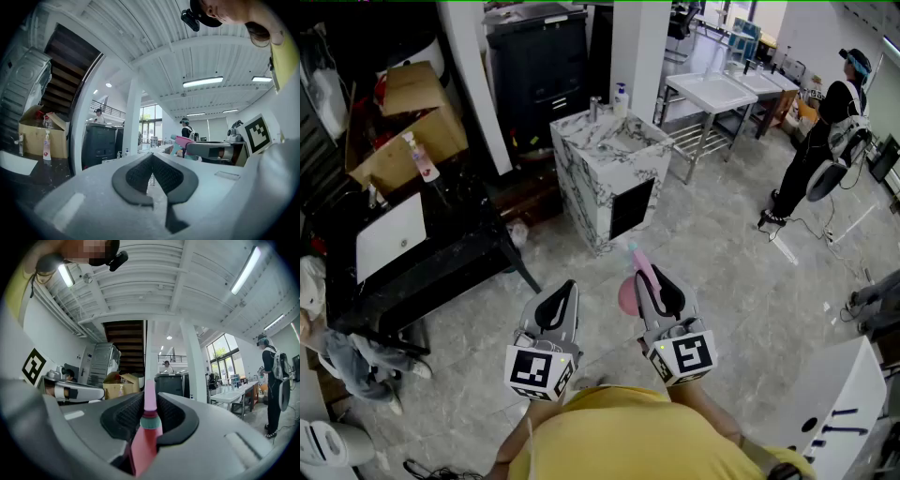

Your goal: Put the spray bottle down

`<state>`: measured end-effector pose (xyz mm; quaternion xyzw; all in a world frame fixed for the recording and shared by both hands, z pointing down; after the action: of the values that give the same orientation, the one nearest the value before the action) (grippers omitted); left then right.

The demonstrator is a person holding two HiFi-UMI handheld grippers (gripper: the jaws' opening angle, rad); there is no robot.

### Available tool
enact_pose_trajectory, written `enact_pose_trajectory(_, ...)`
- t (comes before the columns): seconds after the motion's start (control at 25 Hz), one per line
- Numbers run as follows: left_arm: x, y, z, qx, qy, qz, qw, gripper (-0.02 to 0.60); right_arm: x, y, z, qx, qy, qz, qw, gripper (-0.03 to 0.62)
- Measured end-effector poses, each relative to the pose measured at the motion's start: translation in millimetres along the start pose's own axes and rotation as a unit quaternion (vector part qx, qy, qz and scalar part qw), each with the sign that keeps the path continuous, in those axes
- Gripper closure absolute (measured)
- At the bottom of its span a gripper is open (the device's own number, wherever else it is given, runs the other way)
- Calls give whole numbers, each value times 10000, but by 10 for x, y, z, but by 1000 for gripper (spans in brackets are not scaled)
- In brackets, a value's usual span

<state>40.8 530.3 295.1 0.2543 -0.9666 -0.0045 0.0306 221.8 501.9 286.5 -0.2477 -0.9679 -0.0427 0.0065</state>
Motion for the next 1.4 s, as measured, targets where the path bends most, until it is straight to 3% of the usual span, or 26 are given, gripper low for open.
enact_pose_trajectory(0.4, -268, -31, -208, 87, 186, 31, 9998, 581, -200, 196, -114, -28, -325, 74, 9994, 508)
enact_pose_trajectory(0.68, -60, -230, -275, 120, 310, 43, 9994, 581, -267, -74, -202, 39, -257, 111, 9996, 508)
enact_pose_trajectory(0.92, 480, -669, -382, 71, 333, -30, 9994, 581, -348, -707, -371, 100, -120, 82, 9998, 508)
enact_pose_trajectory(1.4, 1993, -1976, -190, 61, 68, -409, 9991, 581, -590, -2583, -445, 48, -16, -187, 9998, 508)
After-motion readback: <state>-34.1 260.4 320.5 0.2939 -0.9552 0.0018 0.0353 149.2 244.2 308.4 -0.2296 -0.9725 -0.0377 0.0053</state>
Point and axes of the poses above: the fingertips, and each gripper's own axes: y backward along the fingers, x to its left, z out of its top, the point moved 6 cm from there along y, backward along the fingers, and after that the axes turned 6 degrees about -z, right-handed, at the moved point
